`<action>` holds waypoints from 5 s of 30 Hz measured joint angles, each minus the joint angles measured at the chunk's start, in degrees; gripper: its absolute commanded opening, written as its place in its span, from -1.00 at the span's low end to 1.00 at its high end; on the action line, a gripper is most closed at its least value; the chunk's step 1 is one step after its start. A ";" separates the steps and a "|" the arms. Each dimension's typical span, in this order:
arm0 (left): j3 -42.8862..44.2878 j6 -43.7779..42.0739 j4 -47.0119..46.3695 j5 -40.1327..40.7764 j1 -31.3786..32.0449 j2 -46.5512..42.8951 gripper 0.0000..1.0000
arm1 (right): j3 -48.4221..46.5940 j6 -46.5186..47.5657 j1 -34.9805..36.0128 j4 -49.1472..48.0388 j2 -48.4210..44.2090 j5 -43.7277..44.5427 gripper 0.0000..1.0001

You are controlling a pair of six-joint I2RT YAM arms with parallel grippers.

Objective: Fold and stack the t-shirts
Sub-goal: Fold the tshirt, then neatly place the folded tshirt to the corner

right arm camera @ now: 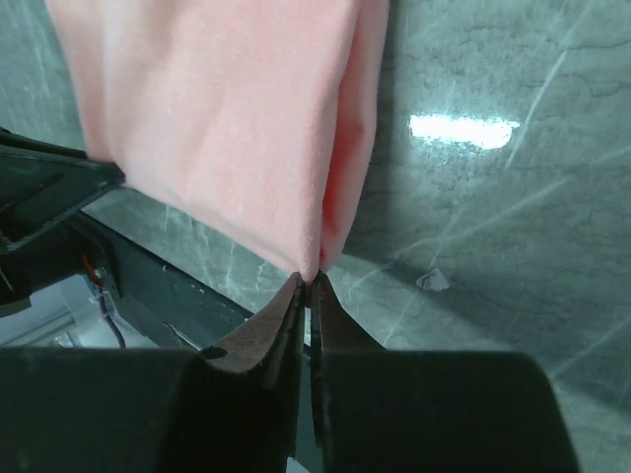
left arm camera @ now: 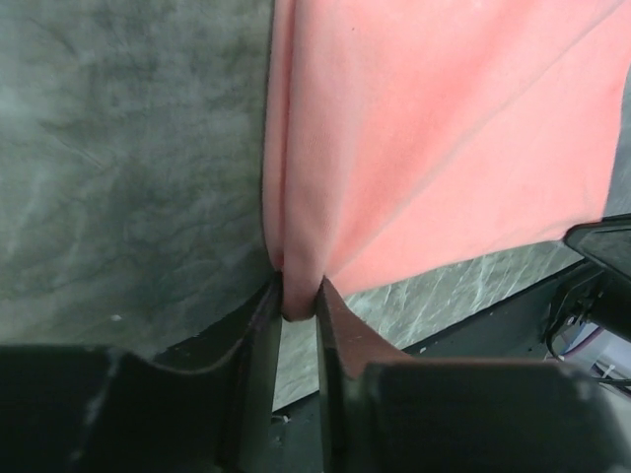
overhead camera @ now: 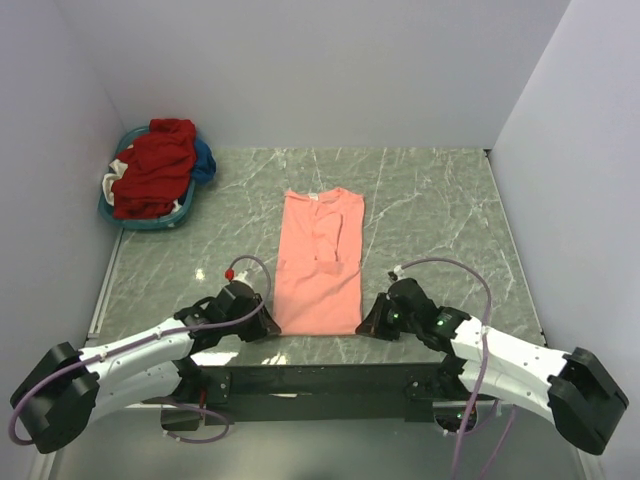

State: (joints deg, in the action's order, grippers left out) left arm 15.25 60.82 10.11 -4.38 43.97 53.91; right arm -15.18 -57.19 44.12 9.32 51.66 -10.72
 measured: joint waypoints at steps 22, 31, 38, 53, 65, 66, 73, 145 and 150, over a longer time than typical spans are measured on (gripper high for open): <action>2.71 6.34 8.55 6.93 11.50 -11.93 -0.99 | 3.63 0.26 0.13 12.37 -21.16 0.33 -1.00; 12.66 3.98 15.80 13.16 11.65 -14.27 -0.99 | -4.20 2.73 0.15 18.95 -22.80 2.27 -1.00; 23.32 -2.16 17.07 19.23 9.75 -6.97 -0.99 | -17.20 6.47 -1.51 18.93 -13.40 5.51 -1.00; 44.83 -13.75 8.04 10.21 -12.74 24.11 -0.99 | -42.40 17.70 -22.82 12.09 22.67 -4.00 -1.00; 69.05 -17.81 5.66 1.97 -23.06 54.53 -0.99 | -67.67 19.63 -31.61 10.10 55.80 -12.57 -1.00; 71.54 -18.23 5.62 0.83 -23.89 57.37 -0.92 | -70.12 19.67 -32.06 10.40 58.66 -13.14 -1.00; 80.81 -21.35 5.79 -4.39 -28.33 68.26 0.18 | -85.88 22.01 -34.18 14.73 74.07 -14.19 -0.14; 53.88 -13.11 -5.38 -3.65 -5.62 58.16 -0.80 | -62.69 28.37 -27.28 4.76 64.65 -4.04 0.11; 53.88 -13.11 -3.32 -3.28 -5.62 56.13 -0.80 | -64.35 27.98 -25.92 6.23 65.72 -1.20 -0.16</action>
State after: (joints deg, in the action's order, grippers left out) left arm 69.12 47.70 6.79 -7.66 38.35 110.04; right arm -79.53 -29.21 18.20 15.55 117.38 -11.92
